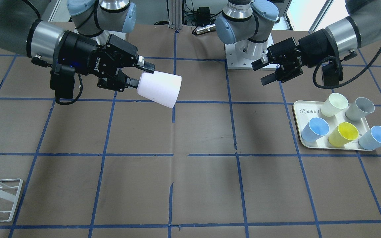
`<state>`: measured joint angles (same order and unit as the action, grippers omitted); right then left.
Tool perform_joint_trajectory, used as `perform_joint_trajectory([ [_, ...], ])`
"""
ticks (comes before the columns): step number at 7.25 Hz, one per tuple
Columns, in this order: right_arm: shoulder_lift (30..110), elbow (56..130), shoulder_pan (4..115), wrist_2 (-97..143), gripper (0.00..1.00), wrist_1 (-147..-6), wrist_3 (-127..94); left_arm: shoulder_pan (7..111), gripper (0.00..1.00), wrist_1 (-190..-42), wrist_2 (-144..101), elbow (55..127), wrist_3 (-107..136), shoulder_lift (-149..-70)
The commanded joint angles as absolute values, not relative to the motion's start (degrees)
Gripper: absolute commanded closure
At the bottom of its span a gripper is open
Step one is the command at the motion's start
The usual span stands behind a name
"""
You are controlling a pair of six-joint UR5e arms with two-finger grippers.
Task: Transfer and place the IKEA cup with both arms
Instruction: 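Lift the pink cup out of the rack with the right gripper, then carry the cup toward the left gripper while the left gripper reaches to meet it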
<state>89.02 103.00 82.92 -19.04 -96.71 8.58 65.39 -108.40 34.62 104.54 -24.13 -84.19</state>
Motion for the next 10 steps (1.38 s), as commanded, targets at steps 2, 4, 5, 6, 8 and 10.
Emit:
perform_joint_trajectory([
  [2, 86.24, 108.89, 85.06, -3.3, 1.0, -96.33, 5.98, 69.33, 0.0, -108.55, 16.65, 110.56, -24.26, -87.35],
  [4, 83.07, 109.16, 87.18, 1.57, 1.0, -96.42, 6.06, 73.8, 0.0, -106.97, 14.33, 110.13, -24.26, -89.73],
  [5, 82.88, 109.25, 87.19, 1.49, 1.0, -96.42, 5.89, 74.78, 0.0, -104.79, 14.24, 109.95, -24.26, -90.43],
  [6, 82.88, 109.25, 87.45, 1.49, 1.0, -96.33, 5.89, 75.14, 0.0, -104.85, 14.06, 109.95, -24.26, -90.79],
  [8, 82.88, 109.16, 87.98, 1.76, 1.0, -96.33, 5.45, 74.88, 0.0, -104.59, 12.32, 109.78, -24.26, -92.36],
  [10, 82.97, 109.25, 88.15, 1.67, 1.0, -96.33, 4.92, 75.93, 0.0, -104.59, 10.9, 109.86, -24.17, -92.9],
])
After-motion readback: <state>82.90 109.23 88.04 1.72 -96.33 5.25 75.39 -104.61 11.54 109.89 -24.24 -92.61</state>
